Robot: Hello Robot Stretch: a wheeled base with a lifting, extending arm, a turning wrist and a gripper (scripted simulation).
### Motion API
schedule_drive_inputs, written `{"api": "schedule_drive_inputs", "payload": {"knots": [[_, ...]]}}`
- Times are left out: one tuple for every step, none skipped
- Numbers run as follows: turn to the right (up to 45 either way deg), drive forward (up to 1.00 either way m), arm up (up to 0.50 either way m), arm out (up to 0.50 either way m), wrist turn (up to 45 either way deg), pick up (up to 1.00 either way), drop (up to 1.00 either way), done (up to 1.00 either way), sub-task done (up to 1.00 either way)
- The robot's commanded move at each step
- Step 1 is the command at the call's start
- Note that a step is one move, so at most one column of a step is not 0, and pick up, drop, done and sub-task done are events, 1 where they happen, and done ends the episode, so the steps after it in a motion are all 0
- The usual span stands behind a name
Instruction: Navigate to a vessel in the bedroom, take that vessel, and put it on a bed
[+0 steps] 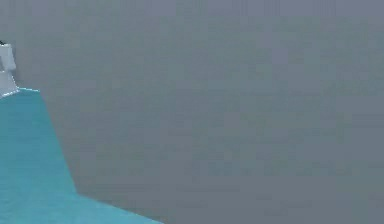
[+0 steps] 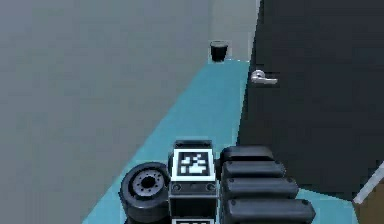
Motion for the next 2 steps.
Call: {"api": "schedule_drive_inputs", "payload": {"knots": [[-9.0,0.0,0.0,0.0,0.0,0.0,0.0,0.0,0.0],[0.0,0.2,0.0,0.0,0.0,0.0,0.0,0.0,0.0]]}}
